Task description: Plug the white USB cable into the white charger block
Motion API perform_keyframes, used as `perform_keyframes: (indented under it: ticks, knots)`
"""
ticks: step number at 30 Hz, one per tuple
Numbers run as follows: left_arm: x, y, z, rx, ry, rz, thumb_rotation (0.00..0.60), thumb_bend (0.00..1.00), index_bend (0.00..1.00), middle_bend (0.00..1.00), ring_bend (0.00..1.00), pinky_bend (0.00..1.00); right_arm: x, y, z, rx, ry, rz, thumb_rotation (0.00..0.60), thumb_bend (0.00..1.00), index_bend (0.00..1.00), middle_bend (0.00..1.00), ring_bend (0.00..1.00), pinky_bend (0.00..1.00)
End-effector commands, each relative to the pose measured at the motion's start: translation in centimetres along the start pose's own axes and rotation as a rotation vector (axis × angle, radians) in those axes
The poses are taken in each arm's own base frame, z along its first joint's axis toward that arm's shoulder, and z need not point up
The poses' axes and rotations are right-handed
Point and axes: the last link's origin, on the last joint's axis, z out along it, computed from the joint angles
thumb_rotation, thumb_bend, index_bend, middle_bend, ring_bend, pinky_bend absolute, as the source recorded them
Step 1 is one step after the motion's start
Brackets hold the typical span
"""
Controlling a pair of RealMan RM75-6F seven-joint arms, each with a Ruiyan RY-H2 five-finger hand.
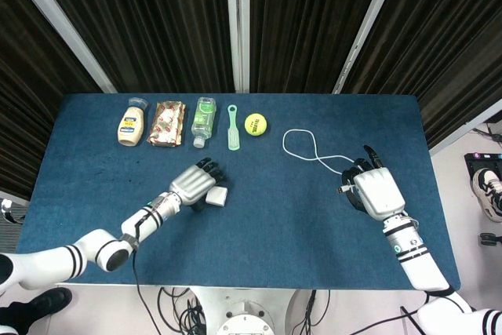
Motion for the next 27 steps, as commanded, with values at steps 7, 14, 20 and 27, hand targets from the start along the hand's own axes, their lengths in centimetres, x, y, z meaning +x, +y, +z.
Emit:
perform_keyframes:
  ticks: [7,14,20,27]
  knots:
    - [-0.4,0.4,0.7,-0.011,-0.006,-0.016,0.600,0.26,0.26,0.21,0.08,0.00,-0.3,0.3,0.1,-0.007,-0.004,0.011,0.600,0.39,0.61,0.50,0.26,0.02]
    - [-0.6,0.6,1.2,-0.016,0.006,-0.024,0.600,0.26,0.30,0.24,0.11,0.00,-0.6,0.5,0.1,-0.014,-0.011,0.018,0.600,0.39,0.61,0.50,0.26,0.02]
    - [-0.9,0.8,1.4,-0.001,0.041,-0.067,0.600,0.26,0.39,0.34,0.21,0.01,-0.9,0.4,0.0,-0.016,-0.018,0.024,0.600,0.39,0.61,0.50,0.26,0.02]
    - [-1.2,1.7,0.9,0.039,0.074,-0.132,0.600,0.28,0.44,0.44,0.33,0.06,-1.0,-0.7,0.7,-0.001,-0.017,0.056,0.600,0.39,0.62,0.50,0.27,0.02]
